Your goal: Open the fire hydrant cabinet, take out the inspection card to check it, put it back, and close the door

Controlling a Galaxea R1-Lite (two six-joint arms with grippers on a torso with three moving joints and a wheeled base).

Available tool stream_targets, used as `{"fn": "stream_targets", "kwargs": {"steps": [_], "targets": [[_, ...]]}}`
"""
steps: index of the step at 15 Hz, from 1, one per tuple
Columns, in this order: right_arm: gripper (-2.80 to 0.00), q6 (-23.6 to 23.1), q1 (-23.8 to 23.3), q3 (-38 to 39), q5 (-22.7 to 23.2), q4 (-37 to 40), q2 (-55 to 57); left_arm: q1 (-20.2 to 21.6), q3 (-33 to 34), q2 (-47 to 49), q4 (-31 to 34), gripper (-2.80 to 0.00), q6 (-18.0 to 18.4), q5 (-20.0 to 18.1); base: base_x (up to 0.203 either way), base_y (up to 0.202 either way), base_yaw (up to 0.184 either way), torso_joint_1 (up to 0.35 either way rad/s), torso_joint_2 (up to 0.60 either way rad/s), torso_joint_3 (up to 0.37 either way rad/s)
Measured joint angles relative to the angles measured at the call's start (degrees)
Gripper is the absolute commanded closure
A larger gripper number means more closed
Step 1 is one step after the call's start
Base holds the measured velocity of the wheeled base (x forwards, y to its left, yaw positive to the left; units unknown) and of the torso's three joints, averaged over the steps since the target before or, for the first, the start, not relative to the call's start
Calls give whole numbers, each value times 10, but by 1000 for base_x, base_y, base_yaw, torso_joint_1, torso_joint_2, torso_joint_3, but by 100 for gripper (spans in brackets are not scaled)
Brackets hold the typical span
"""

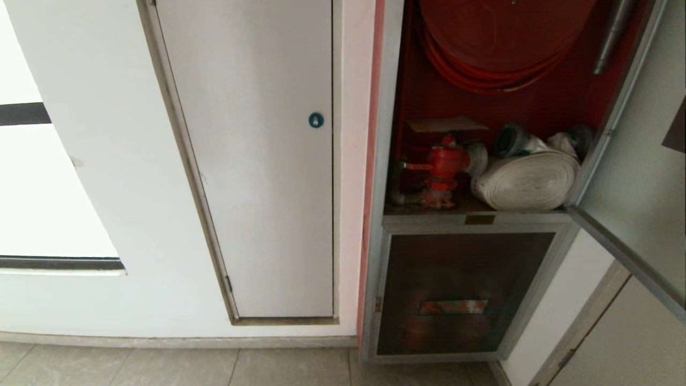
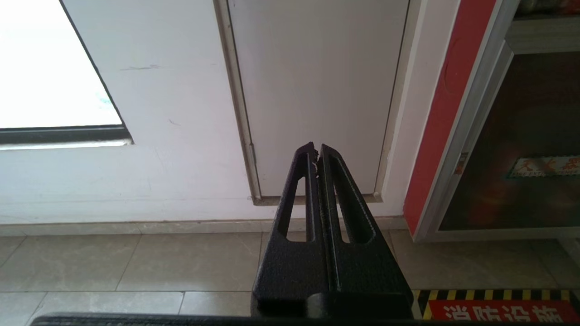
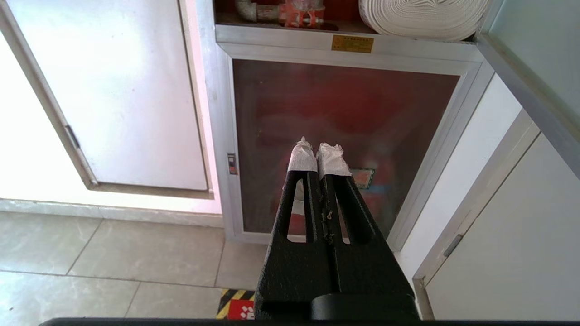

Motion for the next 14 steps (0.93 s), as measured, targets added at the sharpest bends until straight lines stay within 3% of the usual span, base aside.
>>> {"fn": "stream_targets", "kwargs": {"steps": [14], "targets": [[0,7,0,0,-1,0,0,0,0,0,0,0,0,0,0,0,0,0,0,0]]}}
